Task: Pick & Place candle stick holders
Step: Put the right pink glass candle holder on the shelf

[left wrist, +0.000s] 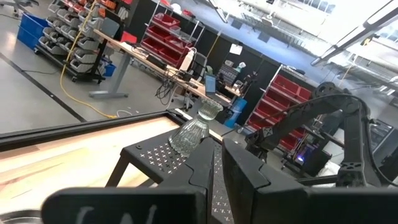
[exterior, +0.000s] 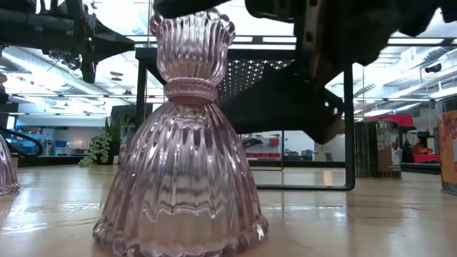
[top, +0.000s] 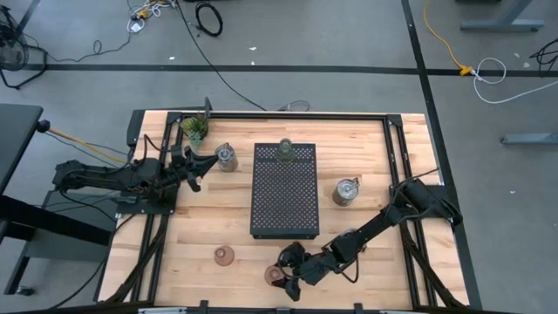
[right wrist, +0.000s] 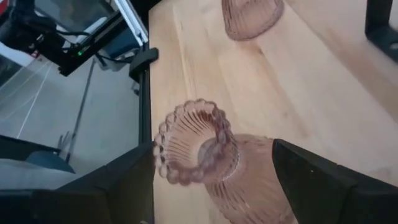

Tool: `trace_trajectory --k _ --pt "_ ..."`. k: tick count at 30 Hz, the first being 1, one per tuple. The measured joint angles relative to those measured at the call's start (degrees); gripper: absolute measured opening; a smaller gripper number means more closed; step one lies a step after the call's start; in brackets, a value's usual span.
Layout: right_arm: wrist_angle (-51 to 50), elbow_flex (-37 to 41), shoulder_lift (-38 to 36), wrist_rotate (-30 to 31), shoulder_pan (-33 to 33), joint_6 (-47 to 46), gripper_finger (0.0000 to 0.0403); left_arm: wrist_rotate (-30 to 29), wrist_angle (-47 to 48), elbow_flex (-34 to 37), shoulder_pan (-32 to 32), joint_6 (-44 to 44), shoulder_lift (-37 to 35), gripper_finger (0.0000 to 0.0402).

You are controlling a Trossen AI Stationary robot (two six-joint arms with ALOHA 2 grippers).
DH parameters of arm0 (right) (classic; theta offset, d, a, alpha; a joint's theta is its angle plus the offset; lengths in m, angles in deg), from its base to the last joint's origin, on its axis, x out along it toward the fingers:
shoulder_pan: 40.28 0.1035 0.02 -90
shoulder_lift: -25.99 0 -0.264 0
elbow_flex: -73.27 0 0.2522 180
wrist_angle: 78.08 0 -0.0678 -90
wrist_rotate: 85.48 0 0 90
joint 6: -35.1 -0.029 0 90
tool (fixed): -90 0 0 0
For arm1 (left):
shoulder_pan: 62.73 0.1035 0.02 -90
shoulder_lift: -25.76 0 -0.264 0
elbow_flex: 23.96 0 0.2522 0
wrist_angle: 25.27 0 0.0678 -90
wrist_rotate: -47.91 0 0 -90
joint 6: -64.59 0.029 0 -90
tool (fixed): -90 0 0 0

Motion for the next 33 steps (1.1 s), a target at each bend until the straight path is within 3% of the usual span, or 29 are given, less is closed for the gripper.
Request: trace_trajectory --k 8,18,33 --pt "-0.16 -0.02 0.00 -0.41 -0.90 1.34 0.0273 0.01 0.77 0.00 0.00 -0.01 0.00 0.0037" --pt "0.44 -0.09 -0.09 -0.33 -0.99 2.09 0.0113 -0.01 1.38 0.00 0.00 0.00 0.00 0.0037" --pt "4.15 0.04 -0.42 0.03 -1.25 0.64 0.0113 0.00 1.65 0.00 0.00 -0.01 0.00 0.0037"
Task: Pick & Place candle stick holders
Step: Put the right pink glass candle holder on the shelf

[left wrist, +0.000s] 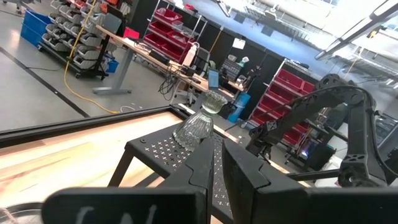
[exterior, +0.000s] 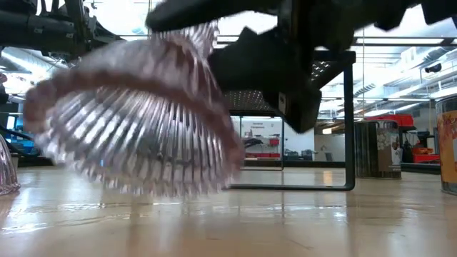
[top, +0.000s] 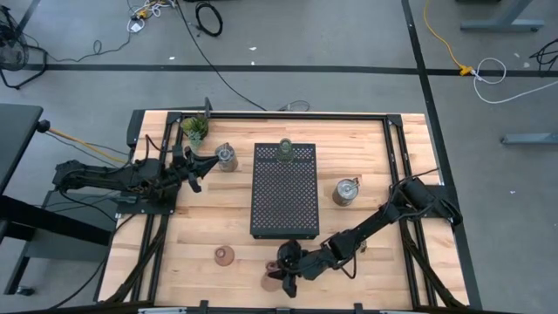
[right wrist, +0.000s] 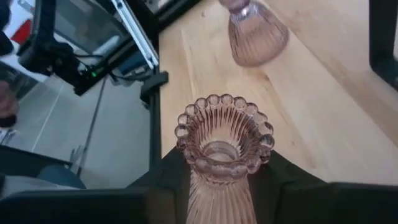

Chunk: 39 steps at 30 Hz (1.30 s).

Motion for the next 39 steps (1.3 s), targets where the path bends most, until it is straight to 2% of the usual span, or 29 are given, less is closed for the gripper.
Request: trace_trajectory --k 8,14,21,30,35,39 --pt "-1.23 0.01 -4.83 1.82 0.11 2.42 0.0113 0.00 0.25 0.00 0.00 -0.03 0.00 0.0037" --pt "-4.91 -0.03 -11.70 2.68 0.44 6.21 0.0113 0.00 0.34 0.00 0.00 -0.01 0.00 0.0037" --pt "-13.84 -0.04 -19.84 4.27 0.72 8.79 0.0113 0.00 0.85 0.00 0.00 -0.03 0.00 0.0037" --pt "-32.17 -0.10 -30.01 15.00 -0.38 10.53 0.0113 0.00 1.94 0.00 0.02 -0.05 0.00 0.0037" --pt "-42.13 -0.10 -32.61 17.37 -2.87 10.52 0.0113 -0.02 1.94 0.00 0.02 -0.05 0.00 0.0037" --pt "-45.61 -0.08 -32.54 17.44 -5.95 11.92 0.0113 -0.02 1.93 0.00 0.02 -0.07 0.00 0.0037"
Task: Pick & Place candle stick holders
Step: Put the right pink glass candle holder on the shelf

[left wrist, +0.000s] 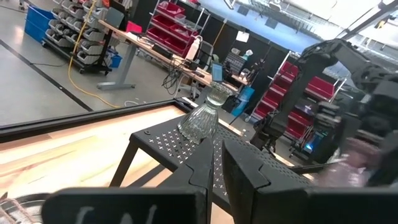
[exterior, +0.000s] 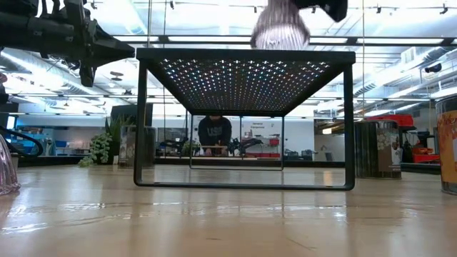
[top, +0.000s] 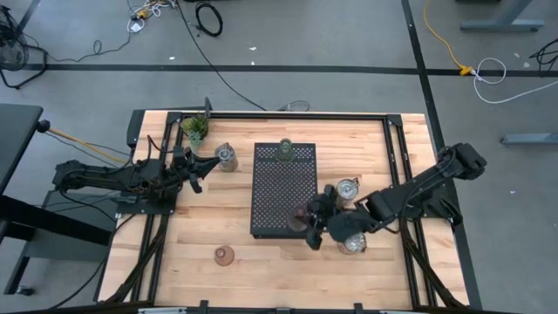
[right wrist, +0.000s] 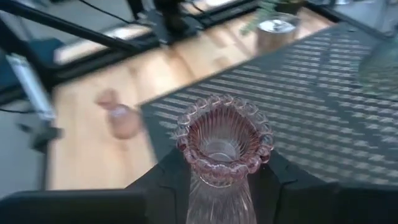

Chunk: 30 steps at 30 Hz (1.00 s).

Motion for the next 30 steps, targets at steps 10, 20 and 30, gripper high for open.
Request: trace_trajectory --k 10,20,30 --pt "-4.01 -0.01 -2.52 -1.45 -8.50 7.67 0.0113 0.00 0.11 0.00 -0.02 -0.04 0.00 0.0037" --pt "-9.04 0.01 -6.44 -1.10 -15.44 12.03 0.0113 0.00 0.46 0.00 -0.02 -0.04 0.00 0.0037" --pt "-9.72 0.02 -6.43 -2.18 -21.14 16.26 0.0113 0.02 0.59 0.00 0.00 -0.09 0.00 0.0037"
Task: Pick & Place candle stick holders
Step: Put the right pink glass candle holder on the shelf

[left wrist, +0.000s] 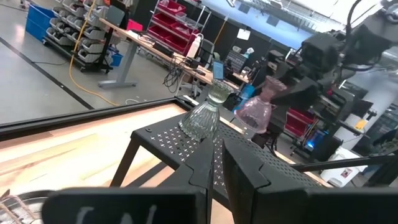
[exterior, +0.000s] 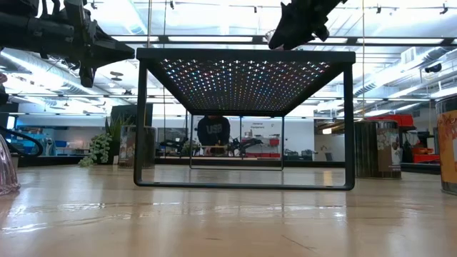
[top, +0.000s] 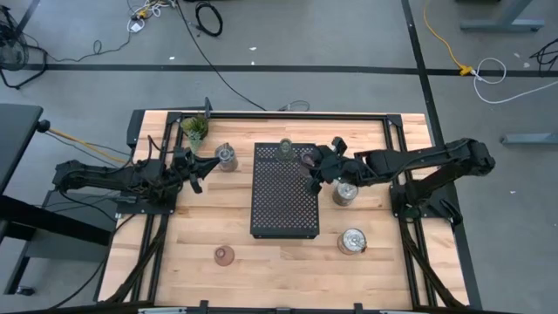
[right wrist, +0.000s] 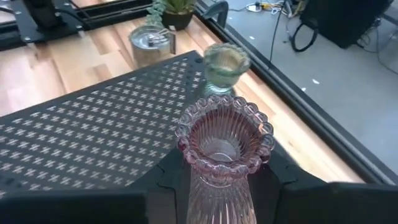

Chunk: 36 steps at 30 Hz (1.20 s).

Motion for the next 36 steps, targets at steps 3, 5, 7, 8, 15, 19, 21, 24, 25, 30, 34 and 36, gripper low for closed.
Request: trace_trajectory --k 3,5,7,8,15,19,21,24,25,30,34,36 --pt "-0.03 0.00 0.00 -1.69 -1.86 1.05 0.0113 0.00 0.00 0.00 0.00 -0.02 0.00 0.0037" --pt "-0.04 0.00 0.00 -2.44 -2.95 1.98 0.0113 -0.02 0.00 0.00 -0.01 -0.02 0.00 0.0037" --pt "-0.05 0.00 0.00 -2.47 -4.11 2.97 0.0113 0.00 0.00 0.00 0.00 -0.02 0.00 0.0037" --pt "-0.16 0.00 0.00 -2.53 -4.75 3.61 0.0113 0.00 0.00 0.00 0.00 -0.07 0.00 0.0037" --pt "3.01 3.84 -0.93 -8.03 -10.33 4.85 0.0113 0.00 0.00 0.00 0.00 -1.42 0.00 0.0037" --pt "6.79 7.29 -3.34 -10.30 -12.35 4.75 0.0113 0.00 0.00 0.00 0.00 -1.45 0.00 0.0037" --pt "8.50 8.14 -4.37 -11.43 -12.85 4.59 0.0113 0.00 0.00 0.00 -0.01 -1.46 0.00 0.0037" --pt "9.80 8.86 -6.03 -11.30 -13.33 4.82 0.0113 -0.02 0.00 0.00 -0.02 -1.42 0.00 0.0037" --pt "9.75 9.06 -6.26 -11.38 -13.47 4.85 0.0113 -0.02 0.00 0.00 0.00 -1.42 0.00 0.0037" --pt "10.64 9.20 -6.78 -11.95 -13.95 4.98 0.0113 -0.19 0.04 0.00 -0.01 -1.40 0.00 0.0037" --pt "13.88 10.58 -6.23 -12.54 -13.94 4.98 0.0113 -0.95 0.13 0.00 0.00 -1.38 0.00 0.0037" --pt "15.68 11.53 -6.23 -12.82 -14.11 4.45 0.0113 -1.24 0.30 0.00 0.00 -1.38 0.00 0.0037"
